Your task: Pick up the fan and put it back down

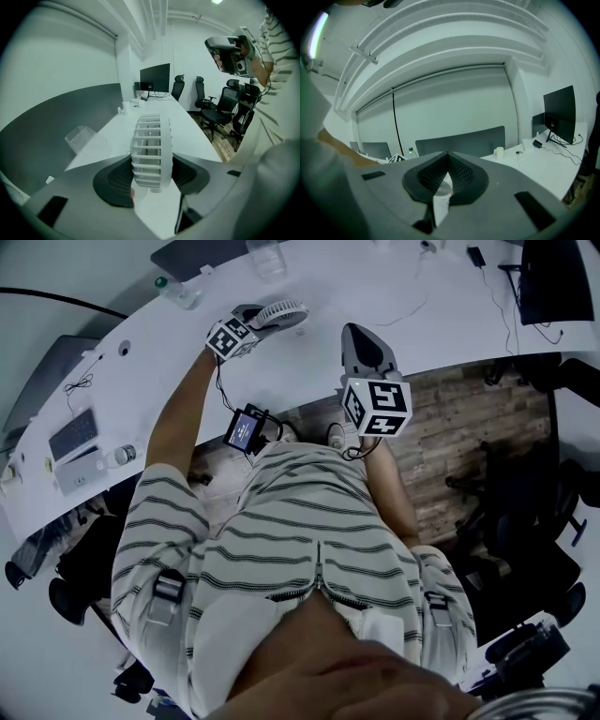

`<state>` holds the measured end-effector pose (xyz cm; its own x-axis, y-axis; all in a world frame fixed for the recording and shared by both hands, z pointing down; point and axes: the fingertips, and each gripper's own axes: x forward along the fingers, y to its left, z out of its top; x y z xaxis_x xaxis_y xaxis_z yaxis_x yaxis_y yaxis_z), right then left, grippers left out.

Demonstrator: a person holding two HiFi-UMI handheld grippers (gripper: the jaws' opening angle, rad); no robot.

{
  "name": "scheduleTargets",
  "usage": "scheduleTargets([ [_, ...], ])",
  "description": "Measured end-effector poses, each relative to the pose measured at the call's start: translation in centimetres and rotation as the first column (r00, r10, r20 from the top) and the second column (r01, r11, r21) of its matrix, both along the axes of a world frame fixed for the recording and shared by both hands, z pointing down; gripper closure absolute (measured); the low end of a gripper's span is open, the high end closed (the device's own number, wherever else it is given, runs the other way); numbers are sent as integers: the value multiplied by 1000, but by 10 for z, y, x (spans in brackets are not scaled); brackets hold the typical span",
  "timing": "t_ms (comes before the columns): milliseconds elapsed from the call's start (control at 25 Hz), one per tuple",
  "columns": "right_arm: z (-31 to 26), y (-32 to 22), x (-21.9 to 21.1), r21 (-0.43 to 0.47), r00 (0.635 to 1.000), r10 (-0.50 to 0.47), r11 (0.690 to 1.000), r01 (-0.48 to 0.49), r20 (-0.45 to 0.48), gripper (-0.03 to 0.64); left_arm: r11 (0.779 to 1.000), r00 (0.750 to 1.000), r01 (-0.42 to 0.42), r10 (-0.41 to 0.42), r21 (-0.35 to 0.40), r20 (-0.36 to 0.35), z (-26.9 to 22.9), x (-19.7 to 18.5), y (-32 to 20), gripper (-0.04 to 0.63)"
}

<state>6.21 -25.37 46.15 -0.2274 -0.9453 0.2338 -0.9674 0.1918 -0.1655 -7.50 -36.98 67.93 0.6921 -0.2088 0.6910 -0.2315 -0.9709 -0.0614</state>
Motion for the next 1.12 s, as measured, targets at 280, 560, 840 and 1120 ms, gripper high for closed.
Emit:
scheduleTargets([
  [280,-1,0,-5,-1,1000,-15,1000,15,2,611,999,998,45,-44,-3,55,6,-5,-4,366],
  [560,-2,6,-7,1,1000,-19,1000,19,-1,611,995,991,98,-101,36,89,3,-9,-15,329],
  [840,-5,12,-7,8,1000,-23,1000,23,13,611,988,990,144,-144,63,-5,-28,-7,-4,314],
  [1120,-7,19,-16,19,999,-43,999,43,17,611,974,978,203,-195,103,-78,-56,-9,3,314],
])
